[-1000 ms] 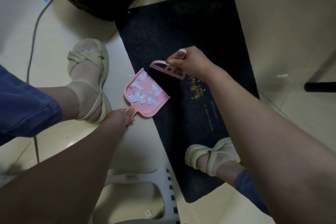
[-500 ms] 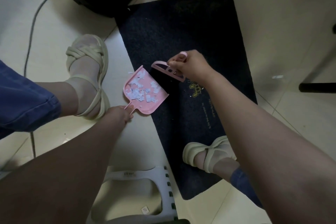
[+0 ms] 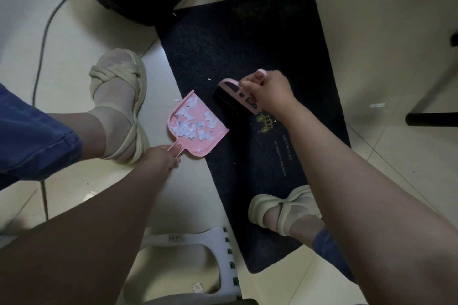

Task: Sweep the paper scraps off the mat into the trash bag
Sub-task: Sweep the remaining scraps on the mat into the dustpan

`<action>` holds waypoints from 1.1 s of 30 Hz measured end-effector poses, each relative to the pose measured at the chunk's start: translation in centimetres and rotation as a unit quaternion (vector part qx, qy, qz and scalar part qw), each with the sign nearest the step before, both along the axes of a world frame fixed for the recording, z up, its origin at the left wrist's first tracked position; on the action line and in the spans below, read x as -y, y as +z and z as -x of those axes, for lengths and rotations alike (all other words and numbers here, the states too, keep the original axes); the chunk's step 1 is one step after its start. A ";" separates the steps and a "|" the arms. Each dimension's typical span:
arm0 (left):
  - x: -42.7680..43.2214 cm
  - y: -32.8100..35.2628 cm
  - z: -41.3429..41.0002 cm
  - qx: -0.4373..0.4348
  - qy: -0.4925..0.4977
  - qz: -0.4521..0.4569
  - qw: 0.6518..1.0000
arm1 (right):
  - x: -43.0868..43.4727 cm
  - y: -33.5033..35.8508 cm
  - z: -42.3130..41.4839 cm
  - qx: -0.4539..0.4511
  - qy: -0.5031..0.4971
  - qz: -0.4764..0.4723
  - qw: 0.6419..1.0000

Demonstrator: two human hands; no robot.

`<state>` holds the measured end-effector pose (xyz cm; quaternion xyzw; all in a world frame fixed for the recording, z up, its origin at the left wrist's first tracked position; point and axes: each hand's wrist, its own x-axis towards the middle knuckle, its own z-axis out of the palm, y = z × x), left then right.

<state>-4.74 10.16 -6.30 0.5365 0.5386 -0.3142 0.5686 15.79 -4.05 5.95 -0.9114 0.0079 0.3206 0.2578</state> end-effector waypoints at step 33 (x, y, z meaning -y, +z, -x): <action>2.2 1.3 -4.5 -0.028 -0.060 -0.033 0.997 | 3.2 -1.7 1.9 -0.016 -0.140 -0.043 0.989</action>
